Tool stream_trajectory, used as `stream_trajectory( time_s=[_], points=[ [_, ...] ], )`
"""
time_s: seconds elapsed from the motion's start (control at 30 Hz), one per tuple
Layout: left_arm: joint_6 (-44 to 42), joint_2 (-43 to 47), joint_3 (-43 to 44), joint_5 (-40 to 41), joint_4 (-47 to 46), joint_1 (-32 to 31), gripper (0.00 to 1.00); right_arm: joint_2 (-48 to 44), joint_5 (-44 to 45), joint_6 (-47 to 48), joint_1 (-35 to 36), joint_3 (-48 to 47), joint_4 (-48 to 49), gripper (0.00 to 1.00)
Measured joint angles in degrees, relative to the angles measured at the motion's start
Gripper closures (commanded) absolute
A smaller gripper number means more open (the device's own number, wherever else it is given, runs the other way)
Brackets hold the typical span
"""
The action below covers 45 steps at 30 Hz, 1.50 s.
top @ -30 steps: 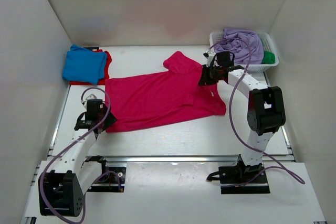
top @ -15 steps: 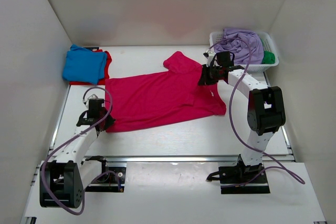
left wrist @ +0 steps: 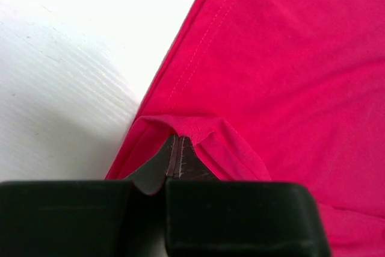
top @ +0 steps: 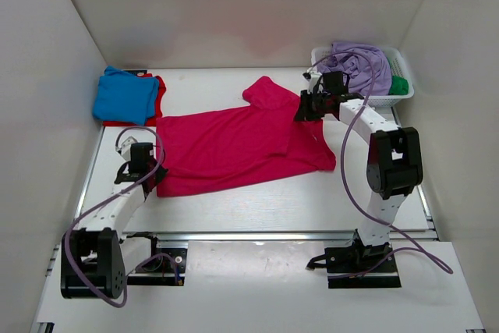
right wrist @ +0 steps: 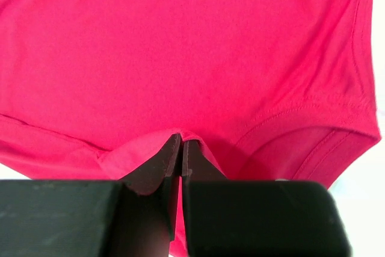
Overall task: Fold and stack the t-shirts
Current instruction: Fold the flattened tshirt in 1/3 of the way
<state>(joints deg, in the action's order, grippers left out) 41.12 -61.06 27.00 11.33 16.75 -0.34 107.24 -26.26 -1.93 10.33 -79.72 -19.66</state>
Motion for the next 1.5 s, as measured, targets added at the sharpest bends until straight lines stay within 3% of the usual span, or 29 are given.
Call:
stream_trajectory(
  time_s=[0.2,0.37,0.7,0.9,1.5],
  points=[
    [3.0,-4.5,0.0,0.5,-2.7,0.7,1.00,2.5,-0.3,0.0,-0.2,-4.8,-0.1,0.96],
    [4.6,-3.0,0.0,2.6,-3.5,1.9,1.00,7.2,0.5,0.3,-0.7,-11.7,-0.9,1.00],
    [5.5,4.1,-1.8,4.0,-5.4,2.1,1.00,7.8,3.0,0.4,-0.8,-8.3,-1.0,1.00],
    [5.1,5.4,-1.8,4.0,-5.0,1.6,1.00,2.8,3.2,0.4,-2.5,0.7,-1.2,1.00],
    [4.9,20.1,1.1,2.9,7.7,-4.1,1.00,-21.3,5.7,3.5,-2.5,10.6,-6.1,1.00]
  ],
)
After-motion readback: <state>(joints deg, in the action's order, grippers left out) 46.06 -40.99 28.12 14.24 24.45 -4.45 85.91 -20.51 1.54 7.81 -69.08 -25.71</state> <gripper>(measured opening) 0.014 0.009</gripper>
